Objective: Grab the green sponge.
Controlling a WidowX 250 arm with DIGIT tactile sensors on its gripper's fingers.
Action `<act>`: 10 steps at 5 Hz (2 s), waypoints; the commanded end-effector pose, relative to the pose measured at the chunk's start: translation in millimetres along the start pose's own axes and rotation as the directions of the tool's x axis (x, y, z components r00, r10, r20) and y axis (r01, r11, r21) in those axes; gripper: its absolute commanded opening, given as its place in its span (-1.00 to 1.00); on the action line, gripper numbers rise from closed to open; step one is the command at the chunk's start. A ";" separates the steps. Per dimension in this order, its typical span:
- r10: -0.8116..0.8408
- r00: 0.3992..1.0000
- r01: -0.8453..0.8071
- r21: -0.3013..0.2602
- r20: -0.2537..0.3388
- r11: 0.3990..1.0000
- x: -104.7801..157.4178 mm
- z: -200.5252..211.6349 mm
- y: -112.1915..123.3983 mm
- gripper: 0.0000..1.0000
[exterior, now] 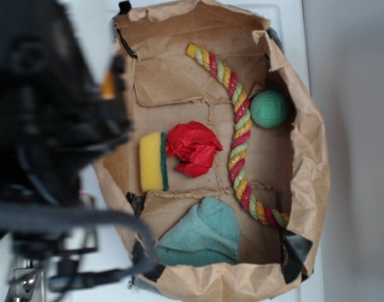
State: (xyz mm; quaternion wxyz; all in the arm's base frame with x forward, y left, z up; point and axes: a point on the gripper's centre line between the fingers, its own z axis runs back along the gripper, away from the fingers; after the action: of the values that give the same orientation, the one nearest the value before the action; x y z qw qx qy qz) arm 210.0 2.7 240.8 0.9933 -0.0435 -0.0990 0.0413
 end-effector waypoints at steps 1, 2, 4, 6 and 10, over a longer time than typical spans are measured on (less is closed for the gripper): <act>0.114 0.980 -0.114 -0.009 0.161 0.993 34.7 -33.0 15.8 1.00; 0.244 0.958 -0.243 -0.027 0.153 0.970 30.7 -63.1 21.5 1.00; 0.244 0.958 -0.243 -0.027 0.153 0.970 30.7 -63.1 21.5 1.00; 0.244 0.958 -0.243 -0.027 0.153 0.970 30.7 -63.1 21.5 1.00; 0.713 0.680 -0.725 0.014 0.168 0.689 18.0 -123.1 23.9 1.00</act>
State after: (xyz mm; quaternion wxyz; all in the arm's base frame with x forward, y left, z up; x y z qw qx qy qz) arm 248.3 14.8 103.9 0.8924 -0.0234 -0.1177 0.4350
